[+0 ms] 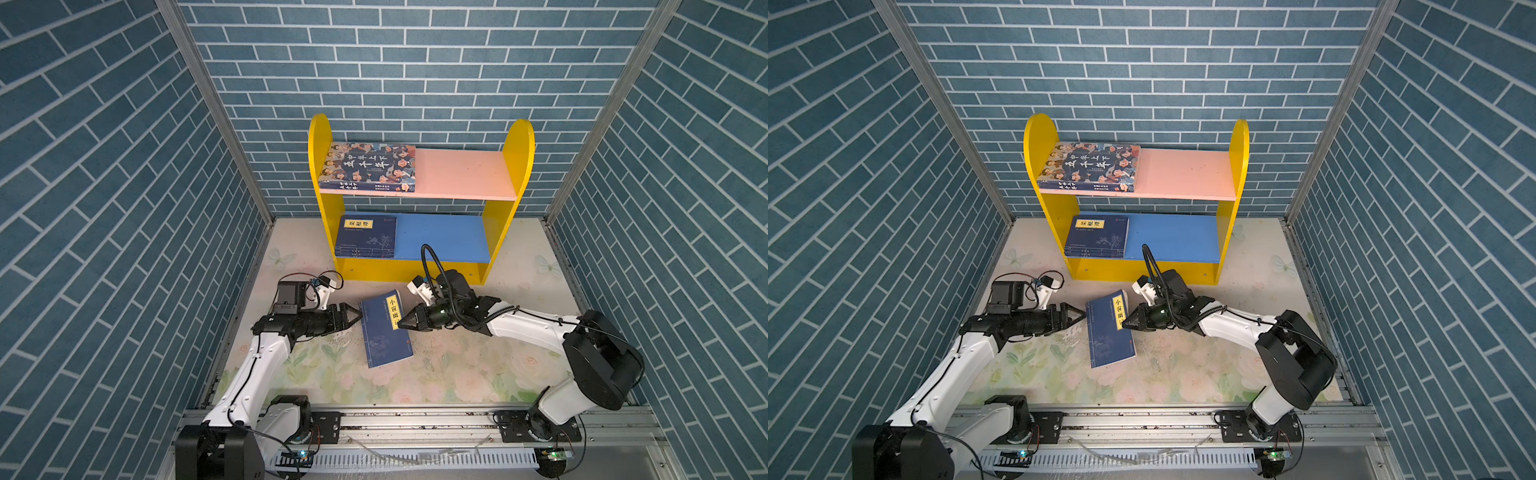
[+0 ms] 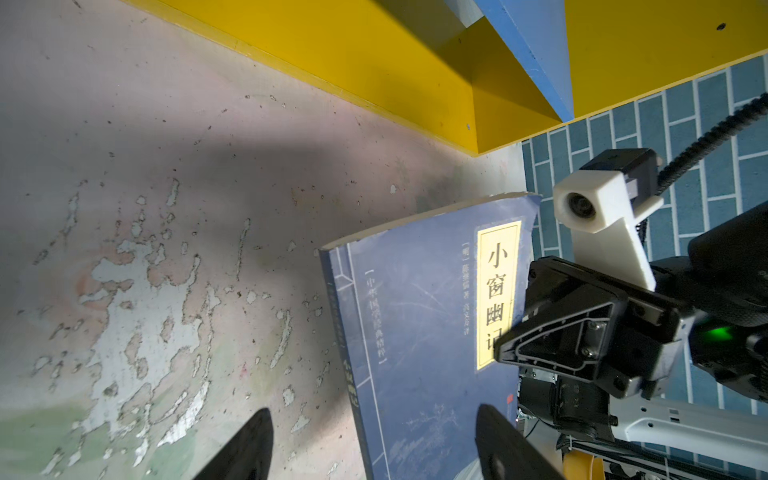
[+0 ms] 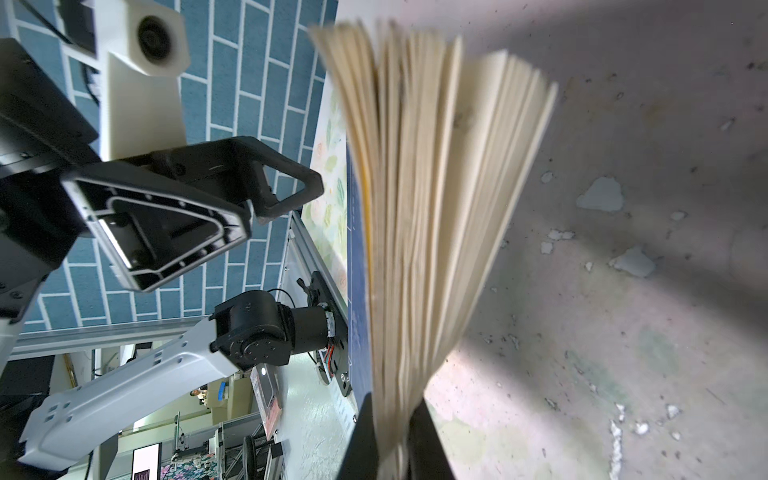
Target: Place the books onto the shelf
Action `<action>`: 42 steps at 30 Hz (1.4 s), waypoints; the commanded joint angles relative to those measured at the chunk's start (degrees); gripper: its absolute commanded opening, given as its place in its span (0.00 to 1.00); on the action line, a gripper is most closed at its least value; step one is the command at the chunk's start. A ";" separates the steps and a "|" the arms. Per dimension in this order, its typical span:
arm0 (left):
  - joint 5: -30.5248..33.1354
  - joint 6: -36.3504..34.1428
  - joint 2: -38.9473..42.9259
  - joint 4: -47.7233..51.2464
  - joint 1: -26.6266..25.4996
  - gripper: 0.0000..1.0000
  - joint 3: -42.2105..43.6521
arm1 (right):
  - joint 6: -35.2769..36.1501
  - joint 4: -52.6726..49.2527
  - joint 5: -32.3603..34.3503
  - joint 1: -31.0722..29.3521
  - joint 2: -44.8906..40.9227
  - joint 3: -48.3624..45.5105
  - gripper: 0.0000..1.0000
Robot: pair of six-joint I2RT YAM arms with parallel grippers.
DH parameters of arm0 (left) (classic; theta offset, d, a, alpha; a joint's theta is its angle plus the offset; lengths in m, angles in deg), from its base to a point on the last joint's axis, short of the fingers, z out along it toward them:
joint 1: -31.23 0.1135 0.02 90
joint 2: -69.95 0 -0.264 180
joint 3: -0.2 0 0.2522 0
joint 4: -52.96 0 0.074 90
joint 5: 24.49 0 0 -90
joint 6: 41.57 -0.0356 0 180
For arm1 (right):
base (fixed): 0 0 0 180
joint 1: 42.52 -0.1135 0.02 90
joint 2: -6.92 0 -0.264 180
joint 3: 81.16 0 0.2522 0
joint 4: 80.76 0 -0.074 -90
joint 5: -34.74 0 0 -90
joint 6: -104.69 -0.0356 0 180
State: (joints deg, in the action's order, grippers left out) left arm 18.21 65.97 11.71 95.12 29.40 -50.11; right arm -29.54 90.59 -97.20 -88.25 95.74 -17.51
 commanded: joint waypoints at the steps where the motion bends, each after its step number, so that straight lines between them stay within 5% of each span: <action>1: -1.23 -0.61 0.44 -0.03 0.32 0.79 0.43 | 3.08 -1.19 -2.75 0.89 -3.04 2.14 0.00; 7: -11.85 6.22 -1.05 -7.40 -0.10 0.79 1.22 | 3.44 -1.64 -5.44 1.18 -4.58 3.52 0.00; 14: -14.94 4.17 -2.56 -6.76 -0.47 0.78 0.17 | 3.23 -0.61 -7.82 1.26 -5.41 4.26 0.00; 19: -18.15 10.31 -3.19 -15.03 -0.79 0.73 0.87 | 2.59 0.89 -10.04 1.24 -5.34 4.45 0.00; 26: -22.73 17.98 -4.95 -23.98 -2.85 0.46 0.14 | 1.95 2.02 -13.35 1.26 -3.99 5.53 0.00; 32: -23.34 17.92 -4.20 -23.90 -4.41 0.13 -0.89 | 3.67 -0.40 -13.33 1.26 -2.71 6.69 0.00; 36: -22.70 16.86 -3.82 -22.66 -4.42 0.00 -2.08 | 4.68 -2.74 -11.37 1.33 -2.43 7.26 0.18; 42: -22.01 13.53 -4.00 -20.62 -4.42 0.00 -5.68 | 3.01 -3.28 -3.69 5.16 -5.41 4.90 0.41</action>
State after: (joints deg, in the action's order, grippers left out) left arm -3.35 81.95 7.04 74.12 25.18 -52.85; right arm -26.81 86.67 -104.80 -85.19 93.03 -12.49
